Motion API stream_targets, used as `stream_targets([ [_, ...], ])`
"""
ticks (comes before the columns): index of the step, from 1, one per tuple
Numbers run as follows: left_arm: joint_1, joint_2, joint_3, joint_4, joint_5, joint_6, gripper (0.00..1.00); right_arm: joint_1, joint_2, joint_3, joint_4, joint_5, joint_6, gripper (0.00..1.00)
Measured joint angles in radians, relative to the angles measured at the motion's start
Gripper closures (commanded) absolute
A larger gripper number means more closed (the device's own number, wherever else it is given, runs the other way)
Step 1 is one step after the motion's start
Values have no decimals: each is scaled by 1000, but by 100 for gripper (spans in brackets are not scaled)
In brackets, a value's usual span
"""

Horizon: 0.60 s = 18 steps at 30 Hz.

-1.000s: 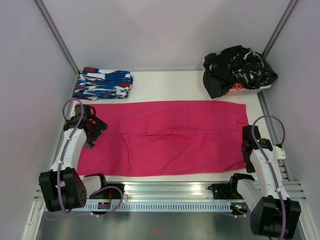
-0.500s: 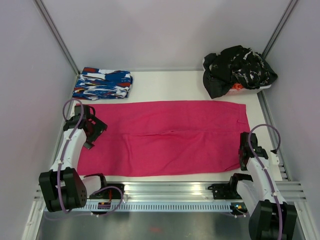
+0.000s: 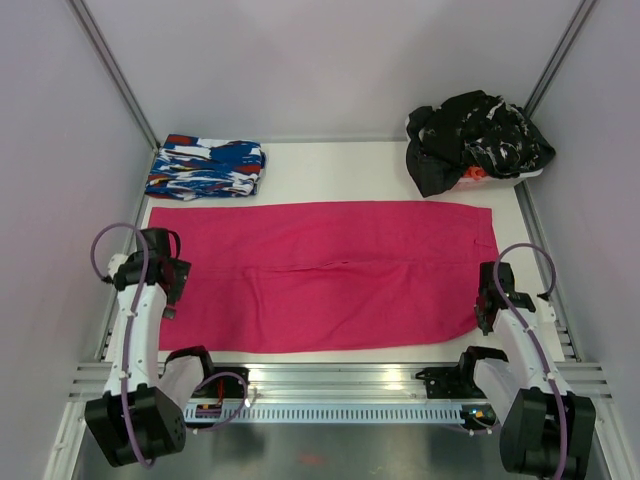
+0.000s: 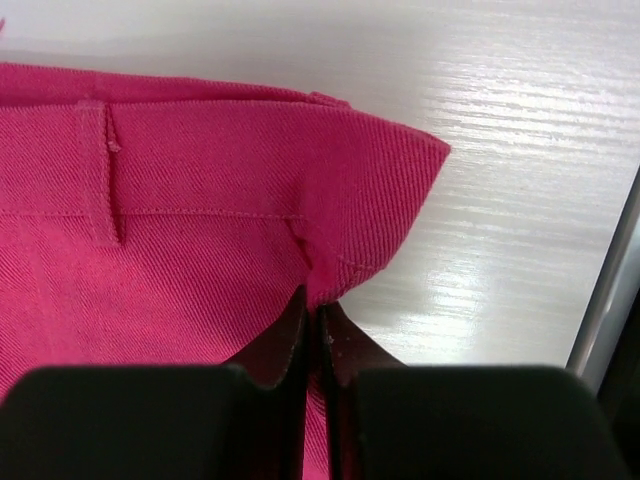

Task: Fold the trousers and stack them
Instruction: Fold the trousers

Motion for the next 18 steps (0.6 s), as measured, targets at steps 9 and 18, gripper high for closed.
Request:
stream_targets([
  [9, 114, 5, -71, -169, -210, -260, 9, -3, 23, 13, 27, -23, -108, 91],
  [18, 473, 36, -196, 24, -178, -154, 7, 11, 78, 63, 30, -41, -169, 87],
])
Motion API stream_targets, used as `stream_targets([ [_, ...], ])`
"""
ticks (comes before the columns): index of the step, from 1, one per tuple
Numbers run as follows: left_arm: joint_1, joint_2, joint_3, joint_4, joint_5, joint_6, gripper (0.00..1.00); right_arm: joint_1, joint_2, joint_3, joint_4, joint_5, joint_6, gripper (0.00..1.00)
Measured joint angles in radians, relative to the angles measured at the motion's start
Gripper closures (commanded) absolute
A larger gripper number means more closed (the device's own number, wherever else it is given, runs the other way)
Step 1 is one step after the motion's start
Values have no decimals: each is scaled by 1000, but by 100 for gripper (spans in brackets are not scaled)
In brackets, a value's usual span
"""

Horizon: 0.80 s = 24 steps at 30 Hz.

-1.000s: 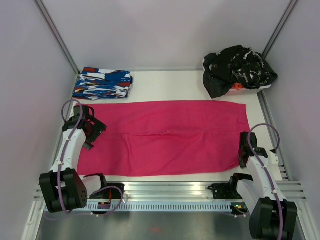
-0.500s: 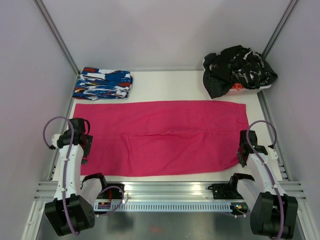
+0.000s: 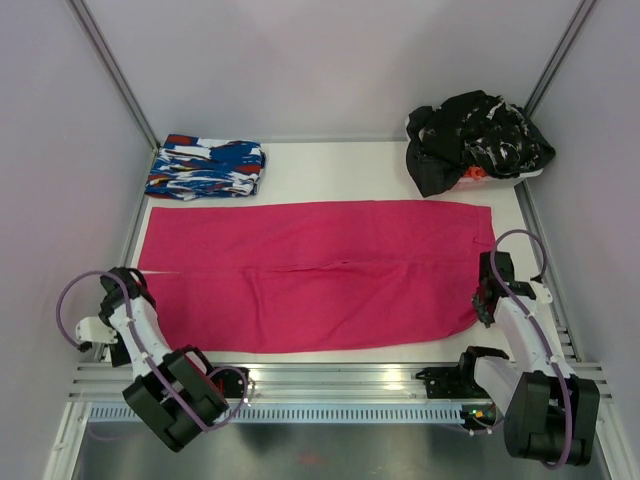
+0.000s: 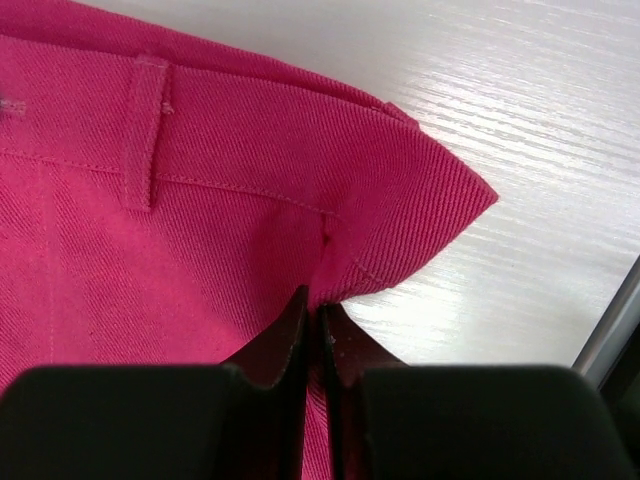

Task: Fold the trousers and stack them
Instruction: Fold the trousers

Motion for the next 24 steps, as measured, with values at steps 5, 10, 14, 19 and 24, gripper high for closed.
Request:
stream_targets([
  [5, 62, -70, -85, 138, 84, 126, 16, 5, 21, 18, -1, -4, -15, 87],
  [10, 103, -65, -171, 324, 160, 224, 15, 5, 41, 19, 1, -4, -20, 88],
  [14, 122, -47, -174, 370, 184, 261, 11, 5, 53, 35, -7, -3, -28, 87],
  [19, 138, -33, -175, 416, 190, 270, 9, 5, 70, 62, -10, -4, -39, 87],
  [24, 154, -37, -170, 404, 204, 267, 6, 5, 77, 66, -12, -5, -39, 86],
])
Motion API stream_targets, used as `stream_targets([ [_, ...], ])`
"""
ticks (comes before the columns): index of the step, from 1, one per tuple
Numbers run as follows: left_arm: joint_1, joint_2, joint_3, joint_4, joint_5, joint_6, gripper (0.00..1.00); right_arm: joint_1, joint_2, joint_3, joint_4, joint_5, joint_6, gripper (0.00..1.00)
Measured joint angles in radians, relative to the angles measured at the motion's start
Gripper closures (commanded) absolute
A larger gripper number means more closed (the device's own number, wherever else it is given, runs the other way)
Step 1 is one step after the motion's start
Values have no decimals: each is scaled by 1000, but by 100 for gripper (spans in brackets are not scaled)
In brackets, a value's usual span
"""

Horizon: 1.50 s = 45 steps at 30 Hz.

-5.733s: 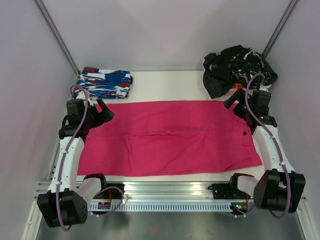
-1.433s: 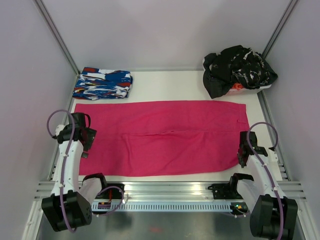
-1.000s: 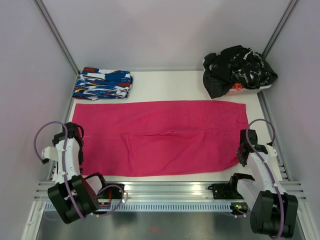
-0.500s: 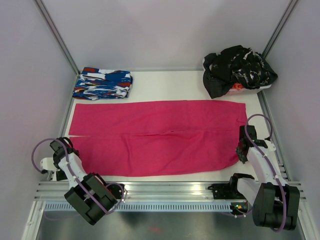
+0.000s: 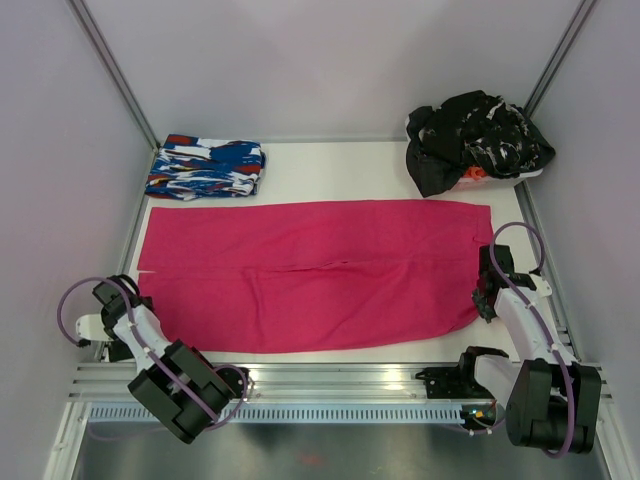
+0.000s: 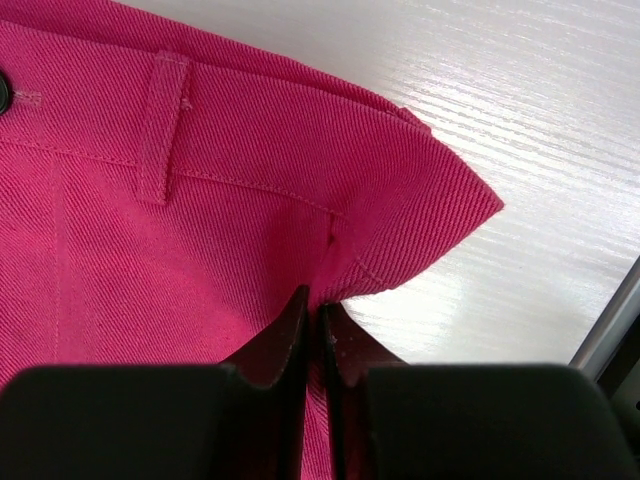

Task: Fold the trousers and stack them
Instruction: Fold the trousers

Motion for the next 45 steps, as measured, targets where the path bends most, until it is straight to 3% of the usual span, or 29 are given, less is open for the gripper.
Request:
stream_targets([
  [5, 5, 5, 0, -12, -1, 0, 19, 0, 1, 1, 0, 0, 0, 85],
  [8, 8, 11, -1, -15, 1, 0, 48, 0, 1, 2, -1, 0, 0, 85],
  [11, 8, 23, -2, -18, 4, 0, 57, 0, -2, 2, -2, 1, 0, 85],
  [14, 8, 37, 0, -16, 1, -1, 83, 0, -11, 2, -7, 2, 2, 86],
  [15, 8, 43, 2, -15, 2, 0, 98, 0, -21, 2, -9, 2, 4, 87],
  [19, 8, 58, 8, -12, 8, 2, 98, 0, -55, 2, -8, 0, 4, 100],
  [24, 8, 59, 35, -48, 33, 9, 98, 0, -66, 35, -3, 2, -54, 100],
  [32, -5, 40, 303, -177, 122, 87, 98, 10, -5, 232, 103, -2, -244, 100],
  [35, -84, 84, 436, -200, 134, 108, 98, 17, 72, 340, 158, -24, -324, 100],
  [40, -281, 220, 630, -206, 33, 104, 98, 21, 239, 534, 239, -42, -430, 100],
  [45, -339, 418, 825, -219, 16, 98, 98, 24, 426, 719, 271, -105, -484, 100],
])
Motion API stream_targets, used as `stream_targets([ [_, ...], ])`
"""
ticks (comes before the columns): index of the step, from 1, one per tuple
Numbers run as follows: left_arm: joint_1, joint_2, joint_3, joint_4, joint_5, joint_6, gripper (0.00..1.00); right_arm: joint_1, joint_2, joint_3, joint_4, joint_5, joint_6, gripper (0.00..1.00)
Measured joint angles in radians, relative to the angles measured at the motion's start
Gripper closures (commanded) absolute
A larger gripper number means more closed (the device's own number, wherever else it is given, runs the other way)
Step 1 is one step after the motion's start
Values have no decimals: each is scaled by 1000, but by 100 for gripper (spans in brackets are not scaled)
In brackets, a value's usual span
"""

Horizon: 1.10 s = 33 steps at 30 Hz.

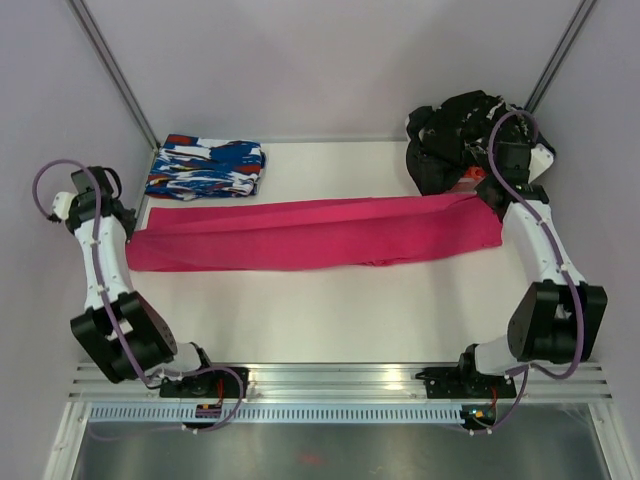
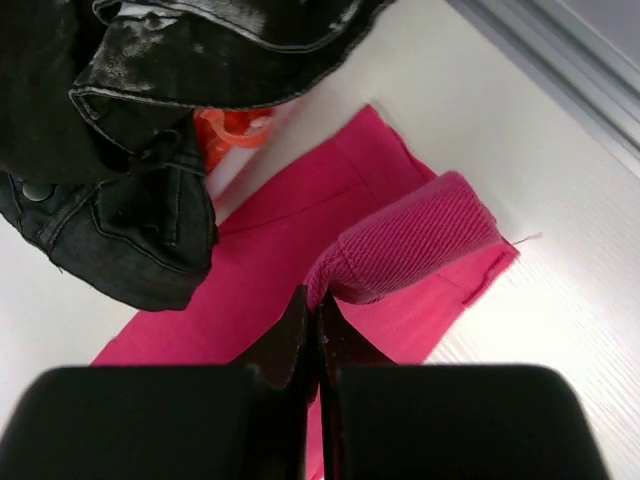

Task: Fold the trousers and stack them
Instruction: Fold the trousers

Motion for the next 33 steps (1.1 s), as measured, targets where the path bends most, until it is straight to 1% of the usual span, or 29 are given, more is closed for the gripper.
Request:
stream_targets([
  [4, -45, 128, 87, 17, -14, 15, 98, 0, 104, 42, 36, -26, -26, 100],
  [10, -143, 297, 195, 28, -96, 38, 98, -1, 250, 88, 21, 11, -27, 100],
  [18, -179, 472, 302, 22, -121, 64, 98, -2, 333, 112, -5, 39, -29, 100],
  [22, -187, 501, 317, 19, -132, 78, 98, -2, 351, 158, -25, 35, -40, 100],
  [25, -189, 494, 320, 13, -142, 95, 98, -2, 315, 153, -42, 29, -47, 100],
  [28, -189, 463, 318, 7, -142, 116, 98, -2, 206, 103, -63, 31, -52, 100],
  [31, -189, 368, 292, 8, -143, 141, 98, -3, -1, 27, -97, 43, -57, 100],
  [33, -188, 273, 260, 11, -146, 152, 98, -6, -121, -8, -126, 58, -57, 100],
])
